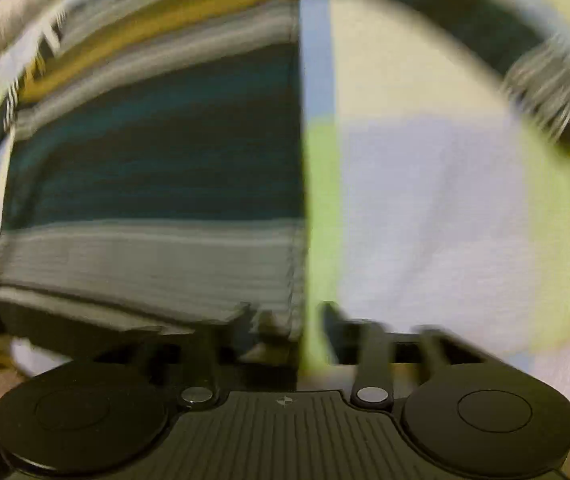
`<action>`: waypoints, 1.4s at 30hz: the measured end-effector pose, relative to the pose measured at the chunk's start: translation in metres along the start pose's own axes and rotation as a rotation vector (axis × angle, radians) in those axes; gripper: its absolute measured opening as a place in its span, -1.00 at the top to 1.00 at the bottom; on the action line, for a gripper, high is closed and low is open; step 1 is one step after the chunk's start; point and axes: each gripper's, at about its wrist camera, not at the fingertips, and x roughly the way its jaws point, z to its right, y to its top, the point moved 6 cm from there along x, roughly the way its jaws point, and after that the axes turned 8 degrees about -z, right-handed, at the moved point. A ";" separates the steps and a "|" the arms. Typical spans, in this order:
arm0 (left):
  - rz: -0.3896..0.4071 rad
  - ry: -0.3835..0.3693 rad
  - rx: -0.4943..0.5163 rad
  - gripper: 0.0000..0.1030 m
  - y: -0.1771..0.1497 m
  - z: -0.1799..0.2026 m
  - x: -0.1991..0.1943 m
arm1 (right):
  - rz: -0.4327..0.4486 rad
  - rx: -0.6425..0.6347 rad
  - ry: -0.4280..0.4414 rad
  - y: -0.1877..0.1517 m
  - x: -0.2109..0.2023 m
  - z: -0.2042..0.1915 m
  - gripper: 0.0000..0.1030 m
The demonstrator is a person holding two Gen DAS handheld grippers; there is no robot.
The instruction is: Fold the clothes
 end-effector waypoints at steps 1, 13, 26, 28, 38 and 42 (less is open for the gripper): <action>0.007 0.019 0.002 0.67 0.005 -0.004 -0.006 | 0.061 0.004 -0.044 0.013 -0.013 0.012 -0.38; 0.067 0.071 0.164 0.66 0.116 0.043 -0.016 | 0.080 -0.235 -0.496 0.087 0.005 0.128 -0.38; 0.060 0.019 0.342 0.62 0.184 0.124 0.009 | 0.303 0.095 -0.487 0.156 -0.081 0.221 0.87; 0.061 0.017 0.356 0.61 0.189 0.129 0.010 | 0.342 0.106 -0.586 0.175 -0.089 0.236 0.86; 0.063 0.023 0.353 0.49 0.193 0.131 0.012 | 0.376 0.098 -0.541 0.176 -0.061 0.224 -0.15; 0.065 0.023 0.364 0.44 0.192 0.133 0.013 | 0.300 0.158 -0.413 0.153 -0.026 0.217 -0.15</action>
